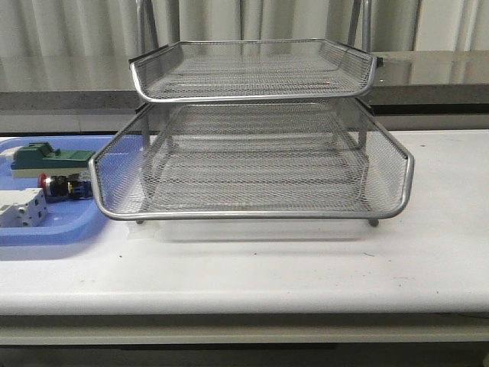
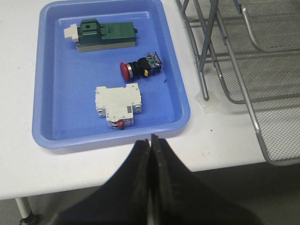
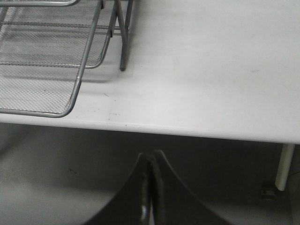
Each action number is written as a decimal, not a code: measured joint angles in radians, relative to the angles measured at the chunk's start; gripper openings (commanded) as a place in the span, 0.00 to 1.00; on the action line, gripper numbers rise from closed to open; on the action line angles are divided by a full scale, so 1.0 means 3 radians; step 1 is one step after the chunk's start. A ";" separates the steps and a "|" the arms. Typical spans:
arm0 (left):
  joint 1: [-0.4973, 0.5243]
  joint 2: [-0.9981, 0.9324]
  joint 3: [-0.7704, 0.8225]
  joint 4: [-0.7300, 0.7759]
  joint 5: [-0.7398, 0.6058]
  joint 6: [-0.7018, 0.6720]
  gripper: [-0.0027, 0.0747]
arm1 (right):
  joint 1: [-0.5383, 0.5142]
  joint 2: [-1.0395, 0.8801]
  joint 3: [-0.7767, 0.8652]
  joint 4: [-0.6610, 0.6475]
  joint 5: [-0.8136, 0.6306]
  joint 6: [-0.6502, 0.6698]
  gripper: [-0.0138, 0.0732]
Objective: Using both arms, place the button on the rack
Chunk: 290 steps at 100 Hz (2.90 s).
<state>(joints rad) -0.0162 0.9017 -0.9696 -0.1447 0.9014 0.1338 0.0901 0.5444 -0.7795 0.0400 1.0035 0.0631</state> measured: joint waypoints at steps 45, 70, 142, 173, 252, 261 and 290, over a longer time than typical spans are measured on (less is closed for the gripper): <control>0.0000 0.0675 -0.0444 0.0040 -0.0038 0.0185 0.13 | 0.0000 0.0000 0.0000 0.0000 0.0000 0.0007 0.08; 0.0000 0.0694 -0.0449 0.0038 0.0011 0.0622 0.87 | 0.0000 0.0000 0.0000 0.0000 0.0000 0.0001 0.08; 0.0000 0.1650 -0.1252 0.0003 -0.0036 0.1099 0.86 | 0.0000 0.0000 0.0000 0.0000 0.0000 0.0008 0.08; 0.0000 0.2748 -0.2215 0.0003 0.0122 0.2047 0.86 | 0.0000 0.0000 0.0000 0.0000 0.0000 0.0002 0.08; -0.0184 0.3909 -0.2804 0.0009 0.0464 0.2615 0.86 | 0.0000 0.0000 0.0000 -0.0008 0.0000 0.0004 0.08; -0.0197 0.3974 -0.2805 0.0009 0.0444 0.2631 0.86 | 0.0000 0.0000 0.0000 -0.0008 0.0000 0.0004 0.08; -0.0197 0.4148 -0.2811 0.0014 0.0415 0.2632 0.86 | 0.0000 0.0000 0.0000 -0.0010 0.0000 0.0004 0.08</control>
<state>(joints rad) -0.0754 2.1461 -1.8127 -0.1406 1.0259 0.9234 0.0901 0.5444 -0.7795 0.0371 1.0035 0.0642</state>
